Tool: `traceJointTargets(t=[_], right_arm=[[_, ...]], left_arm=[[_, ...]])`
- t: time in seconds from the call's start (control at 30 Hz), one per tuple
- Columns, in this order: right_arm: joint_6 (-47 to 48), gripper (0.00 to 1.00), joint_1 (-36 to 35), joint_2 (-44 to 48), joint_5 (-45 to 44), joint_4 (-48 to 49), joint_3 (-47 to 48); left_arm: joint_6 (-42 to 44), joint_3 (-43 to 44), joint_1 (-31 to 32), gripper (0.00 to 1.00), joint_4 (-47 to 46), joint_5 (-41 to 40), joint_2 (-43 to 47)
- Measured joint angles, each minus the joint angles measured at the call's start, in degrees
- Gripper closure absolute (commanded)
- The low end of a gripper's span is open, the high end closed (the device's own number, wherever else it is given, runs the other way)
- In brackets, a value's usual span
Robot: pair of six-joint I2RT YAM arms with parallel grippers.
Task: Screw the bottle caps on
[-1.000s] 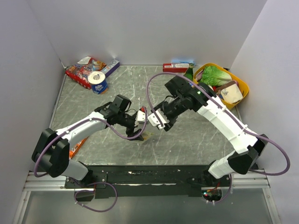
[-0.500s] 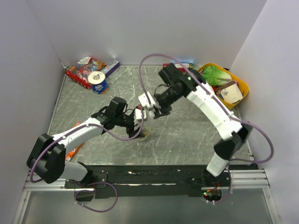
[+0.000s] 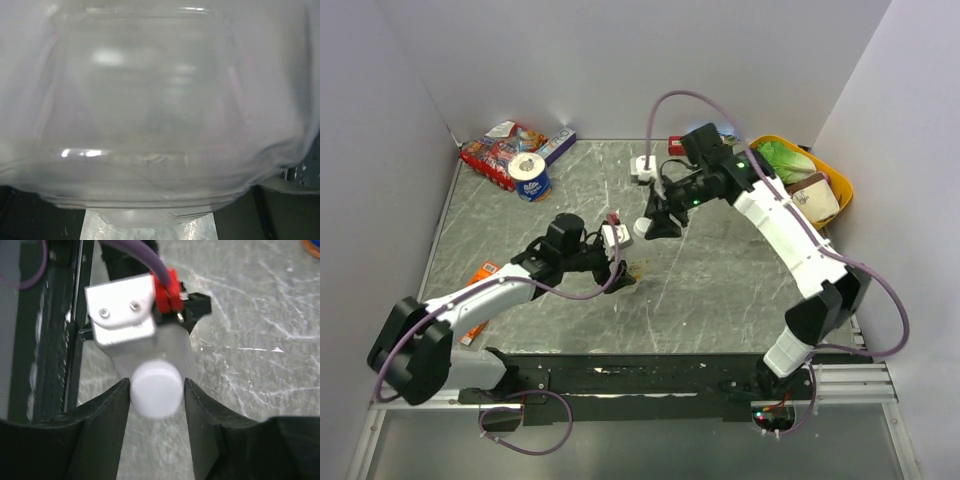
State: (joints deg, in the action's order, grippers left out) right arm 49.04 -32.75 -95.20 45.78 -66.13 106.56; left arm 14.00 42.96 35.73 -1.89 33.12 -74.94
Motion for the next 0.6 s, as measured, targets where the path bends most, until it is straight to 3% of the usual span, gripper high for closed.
traceJointTargets(t=[0.07,0.13,0.23,0.47,0.6], right_arm=[[-4.33,0.33,1.44,2.25,1.22,2.25,-2.14],[-7.8,0.14,2.51,3.17,2.93,3.52,-3.1],[-13.66,0.02,2.91,3.28,5.55,7.28,-5.31],[-26.27,0.01,2.91,3.23,8.74,16.0,-9.4],[-31.56,0.1,2.91,3.26,9.92,22.8,-9.77]], left_arm=[[-1.14,-0.72,-0.2,0.99,-1.88,-0.07,2.14],[-2.27,-0.96,-0.42,0.99,-3.32,-0.04,4.24],[-3.93,-0.96,-0.5,0.99,-5.09,0.0,5.27],[-6.05,-1.38,-0.5,0.99,-5.14,0.02,5.27],[-6.27,-1.38,-0.5,0.99,-5.11,0.04,5.27]])
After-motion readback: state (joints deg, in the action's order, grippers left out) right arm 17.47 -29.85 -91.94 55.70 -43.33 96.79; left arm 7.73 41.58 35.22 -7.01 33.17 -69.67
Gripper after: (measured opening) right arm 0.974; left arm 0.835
